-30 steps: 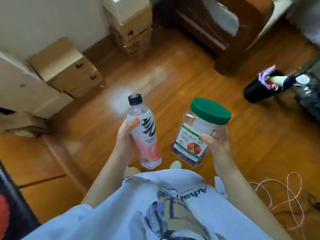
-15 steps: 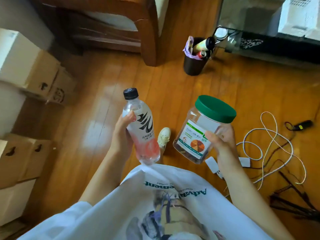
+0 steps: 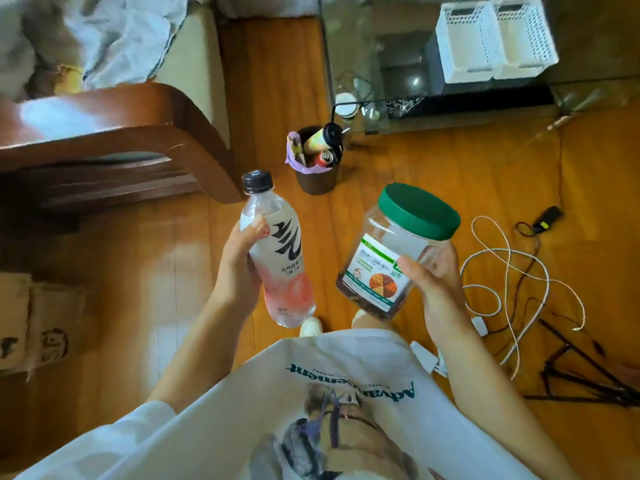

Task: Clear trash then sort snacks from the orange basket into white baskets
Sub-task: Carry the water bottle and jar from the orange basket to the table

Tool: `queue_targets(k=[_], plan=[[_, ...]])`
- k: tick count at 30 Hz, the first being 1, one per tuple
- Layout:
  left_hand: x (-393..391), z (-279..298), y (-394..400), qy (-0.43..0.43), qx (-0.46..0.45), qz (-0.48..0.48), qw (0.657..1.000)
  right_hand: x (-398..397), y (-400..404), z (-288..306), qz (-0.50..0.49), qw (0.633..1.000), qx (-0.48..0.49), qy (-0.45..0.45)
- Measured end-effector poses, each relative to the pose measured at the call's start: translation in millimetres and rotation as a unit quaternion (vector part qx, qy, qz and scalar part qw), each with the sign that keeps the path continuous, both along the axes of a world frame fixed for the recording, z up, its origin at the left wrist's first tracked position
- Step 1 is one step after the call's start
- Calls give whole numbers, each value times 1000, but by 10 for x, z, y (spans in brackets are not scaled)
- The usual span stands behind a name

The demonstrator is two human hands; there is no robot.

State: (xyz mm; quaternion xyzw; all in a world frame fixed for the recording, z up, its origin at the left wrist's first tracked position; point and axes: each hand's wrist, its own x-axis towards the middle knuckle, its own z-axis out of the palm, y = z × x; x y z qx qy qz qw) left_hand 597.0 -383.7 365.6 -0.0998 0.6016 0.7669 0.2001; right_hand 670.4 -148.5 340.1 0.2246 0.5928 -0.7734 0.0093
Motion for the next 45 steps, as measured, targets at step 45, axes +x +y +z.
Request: queue_targets(k=[45], plan=[[-6234, -382, 2916, -68, -130, 43, 988, -6336, 2939, -292, 81, 983, 147, -69]])
